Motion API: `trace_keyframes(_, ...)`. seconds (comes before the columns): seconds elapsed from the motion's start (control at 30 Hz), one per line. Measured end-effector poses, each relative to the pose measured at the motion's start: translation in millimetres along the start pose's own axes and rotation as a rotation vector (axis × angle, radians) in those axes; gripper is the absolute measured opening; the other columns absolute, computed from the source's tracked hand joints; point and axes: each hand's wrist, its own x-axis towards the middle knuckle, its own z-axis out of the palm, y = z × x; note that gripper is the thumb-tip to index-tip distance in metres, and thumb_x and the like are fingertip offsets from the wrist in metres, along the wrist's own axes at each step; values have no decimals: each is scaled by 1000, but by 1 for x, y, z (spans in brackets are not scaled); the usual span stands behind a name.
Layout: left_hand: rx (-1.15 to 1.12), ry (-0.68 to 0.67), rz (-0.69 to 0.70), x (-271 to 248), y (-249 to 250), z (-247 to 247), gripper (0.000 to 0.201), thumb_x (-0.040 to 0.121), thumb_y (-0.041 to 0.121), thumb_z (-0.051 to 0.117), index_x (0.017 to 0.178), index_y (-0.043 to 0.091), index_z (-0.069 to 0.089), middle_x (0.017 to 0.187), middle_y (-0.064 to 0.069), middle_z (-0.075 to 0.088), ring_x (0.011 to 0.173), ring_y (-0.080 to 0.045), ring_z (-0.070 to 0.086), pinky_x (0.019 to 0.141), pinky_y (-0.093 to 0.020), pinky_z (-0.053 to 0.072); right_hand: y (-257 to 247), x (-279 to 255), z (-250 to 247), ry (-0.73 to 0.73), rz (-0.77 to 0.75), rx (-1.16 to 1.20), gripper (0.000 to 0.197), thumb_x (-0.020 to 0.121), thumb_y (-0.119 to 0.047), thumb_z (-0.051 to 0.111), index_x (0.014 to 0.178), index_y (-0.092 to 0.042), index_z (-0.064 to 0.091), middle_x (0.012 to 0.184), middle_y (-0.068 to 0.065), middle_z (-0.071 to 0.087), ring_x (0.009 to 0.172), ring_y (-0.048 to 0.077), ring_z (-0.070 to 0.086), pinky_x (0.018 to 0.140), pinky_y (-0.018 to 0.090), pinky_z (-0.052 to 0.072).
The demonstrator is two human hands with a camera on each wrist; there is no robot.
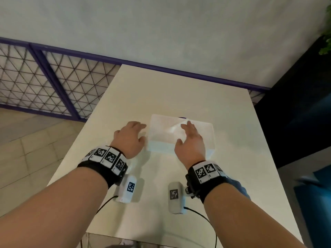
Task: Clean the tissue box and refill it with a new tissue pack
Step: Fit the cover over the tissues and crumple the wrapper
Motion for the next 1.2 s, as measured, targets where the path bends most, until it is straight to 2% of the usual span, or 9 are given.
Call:
trace_keyframes(0.13,13,16,-301,-18,-64,-32,44,90,35,53,132,26,49,140,-4,44,120,-27,51,102,-43,40,-59,-34,45,-219,-241,-46,27,87,-40,51,99,-23,67,104,-2,70,97,18,60,84,32,52)
trace_keyframes(0.23,49,-180,-491,-43,-108,-36,59,89,48,55,138,18,41,141,-10,47,122,-30,51,101,-40,42,-84,-50,80,-724,-135,-212,58,86,-63,45,71,-9,63,74,5,67,72,24,64,75,33,53)
trace_keyframes(0.33,-22,-280,-553,-73,-139,-23,79,81,57,63,142,16,34,139,-9,52,122,-27,53,103,-40,42,-93,-61,101,-941,-46,-307,66,82,-72,47,75,-7,59,84,11,70,70,27,62,78,35,54)
trace_keyframes(0.5,-168,-225,-572,-99,-159,-15,84,77,48,73,143,15,34,128,-8,59,114,-23,57,91,-29,40,-96,-30,106,-636,-131,-402,39,86,-28,62,117,-7,52,123,14,57,106,28,60,80,32,50)
trace_keyframes(0.73,37,-298,-522,-99,-155,-23,32,95,40,47,94,12,64,113,-10,66,102,-24,58,78,-26,40,-90,1,100,-500,140,-304,81,83,-3,46,150,-8,1,131,17,54,115,33,58,90,38,51)
trace_keyframes(0.83,23,-295,-554,-101,-161,-26,38,97,37,44,110,6,62,118,-11,63,111,-25,57,87,-27,40,-89,3,95,-524,130,-355,70,86,-3,44,148,-3,11,131,15,55,118,31,56,93,36,48)
trace_keyframes(0.93,-282,-199,-603,-104,-170,-25,23,94,30,51,101,10,59,105,-8,66,93,-22,67,68,-26,43,-94,-6,95,-627,97,-361,37,87,-10,55,123,-1,48,125,13,57,116,29,57,88,32,48)
trace_keyframes(1.1,-816,-110,-603,-104,-144,-19,13,94,22,50,92,10,54,98,-8,73,67,-12,69,53,-25,39,-103,-22,117,-806,262,188,111,61,-73,68,145,-9,31,128,7,58,113,24,59,98,41,49)
trace_keyframes(1.2,-1038,-64,-592,-101,-131,-16,13,92,19,59,89,13,47,96,-13,71,73,-20,66,55,-25,40,-108,-20,122,-659,280,287,106,68,-62,70,145,-3,29,130,11,56,114,27,58,96,43,50)
